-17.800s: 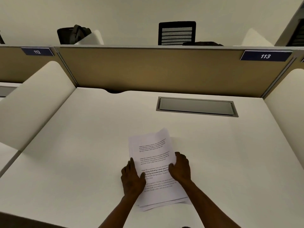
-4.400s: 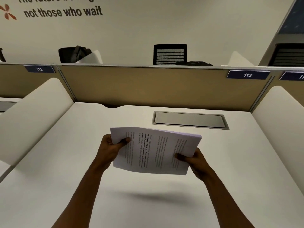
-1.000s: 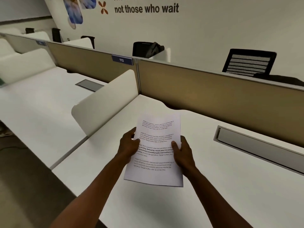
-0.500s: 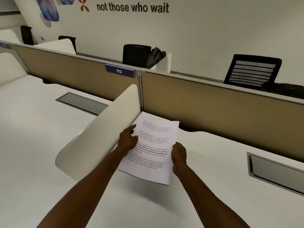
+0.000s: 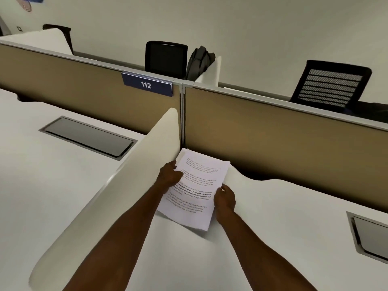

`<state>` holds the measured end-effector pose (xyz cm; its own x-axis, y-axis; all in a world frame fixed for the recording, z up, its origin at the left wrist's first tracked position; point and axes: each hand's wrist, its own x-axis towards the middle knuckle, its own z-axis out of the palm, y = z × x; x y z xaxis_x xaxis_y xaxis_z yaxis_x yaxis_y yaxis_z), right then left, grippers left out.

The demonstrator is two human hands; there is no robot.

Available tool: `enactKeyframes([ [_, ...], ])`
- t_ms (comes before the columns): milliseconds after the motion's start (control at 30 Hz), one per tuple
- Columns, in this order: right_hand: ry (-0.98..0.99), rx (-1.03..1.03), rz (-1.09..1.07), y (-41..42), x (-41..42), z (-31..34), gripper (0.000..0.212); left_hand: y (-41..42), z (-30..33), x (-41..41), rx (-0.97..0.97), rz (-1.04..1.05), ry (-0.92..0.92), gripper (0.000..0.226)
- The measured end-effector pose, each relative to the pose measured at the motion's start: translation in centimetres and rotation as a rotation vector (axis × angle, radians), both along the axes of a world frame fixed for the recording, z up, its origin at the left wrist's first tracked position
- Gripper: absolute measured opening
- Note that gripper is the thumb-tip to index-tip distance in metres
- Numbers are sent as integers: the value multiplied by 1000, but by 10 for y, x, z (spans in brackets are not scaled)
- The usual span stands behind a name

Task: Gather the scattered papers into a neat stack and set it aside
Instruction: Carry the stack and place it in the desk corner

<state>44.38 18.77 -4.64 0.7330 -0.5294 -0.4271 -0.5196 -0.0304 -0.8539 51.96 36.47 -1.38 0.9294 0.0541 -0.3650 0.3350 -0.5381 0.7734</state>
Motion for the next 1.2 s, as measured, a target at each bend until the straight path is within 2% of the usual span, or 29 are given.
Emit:
enactKeyframes([
  [100,3,-130,61,-3,3,-8,33,0,-13,4,-2,4,11,71],
  [333,15,-231,84,1,13,-14,26,1,-28,2,61,9,-69,65],
  [533,32,-214,-6,7,19,-15,36,4,-31,0,88,-4,-131,66],
  [767,35,-443,86,1,13,-19,9,3,-38,-3,125,-9,-105,74],
  [867,47,-514,142,-2,9,-23,24,2,-41,-2,149,-26,-94,78],
  [1000,17,-500,204,-9,8,-26,16,0,-43,-3,169,-41,-122,80],
  [1100,4,-472,228,-17,1,-25,15,-2,-47,-10,256,-103,-185,83],
  [1200,19,-525,283,-33,-14,-13,44,-11,-40,-24,325,-189,-295,81],
])
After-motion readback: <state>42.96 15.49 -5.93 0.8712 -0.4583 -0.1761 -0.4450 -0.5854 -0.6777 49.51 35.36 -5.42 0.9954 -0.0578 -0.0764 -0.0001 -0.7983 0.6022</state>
